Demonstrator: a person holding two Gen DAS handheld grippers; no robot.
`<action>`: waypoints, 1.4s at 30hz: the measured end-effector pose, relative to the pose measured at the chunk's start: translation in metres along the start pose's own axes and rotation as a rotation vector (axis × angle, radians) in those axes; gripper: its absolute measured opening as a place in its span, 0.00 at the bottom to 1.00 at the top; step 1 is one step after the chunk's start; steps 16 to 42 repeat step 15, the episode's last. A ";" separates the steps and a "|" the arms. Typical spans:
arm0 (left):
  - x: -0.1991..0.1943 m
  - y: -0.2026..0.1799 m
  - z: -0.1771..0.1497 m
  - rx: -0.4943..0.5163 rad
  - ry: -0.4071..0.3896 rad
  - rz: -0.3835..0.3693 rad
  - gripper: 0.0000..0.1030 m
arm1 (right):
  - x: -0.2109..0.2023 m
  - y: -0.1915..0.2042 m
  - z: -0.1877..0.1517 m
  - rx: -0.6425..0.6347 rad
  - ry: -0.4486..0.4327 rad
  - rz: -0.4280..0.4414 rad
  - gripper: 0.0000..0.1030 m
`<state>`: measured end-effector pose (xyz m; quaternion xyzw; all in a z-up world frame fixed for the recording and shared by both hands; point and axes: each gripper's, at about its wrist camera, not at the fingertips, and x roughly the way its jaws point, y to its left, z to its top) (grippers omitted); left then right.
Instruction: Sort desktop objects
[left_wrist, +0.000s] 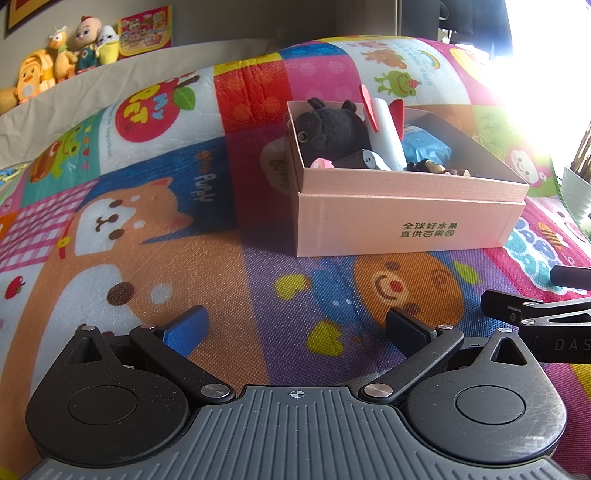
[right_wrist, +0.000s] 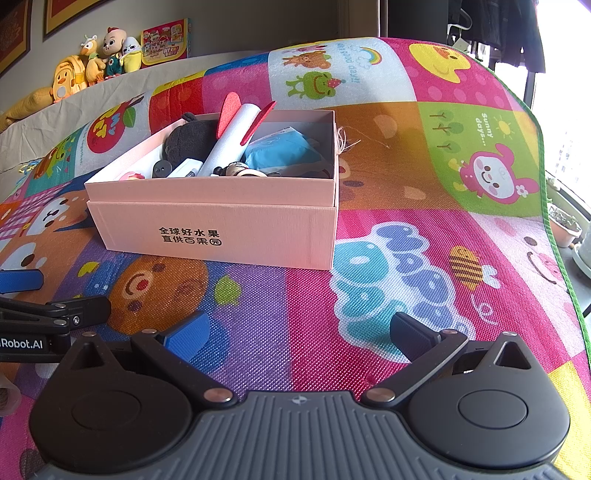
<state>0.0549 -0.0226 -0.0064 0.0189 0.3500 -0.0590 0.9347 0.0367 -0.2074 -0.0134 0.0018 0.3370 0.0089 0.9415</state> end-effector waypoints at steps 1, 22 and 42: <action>0.000 0.000 0.000 0.000 0.000 0.000 1.00 | 0.000 0.000 0.000 0.000 0.000 0.000 1.00; 0.001 -0.001 0.003 0.009 0.014 -0.002 1.00 | 0.000 0.000 0.000 0.000 0.000 0.000 1.00; 0.001 -0.001 0.003 0.009 0.014 -0.002 1.00 | 0.000 0.000 0.000 0.000 0.000 0.000 1.00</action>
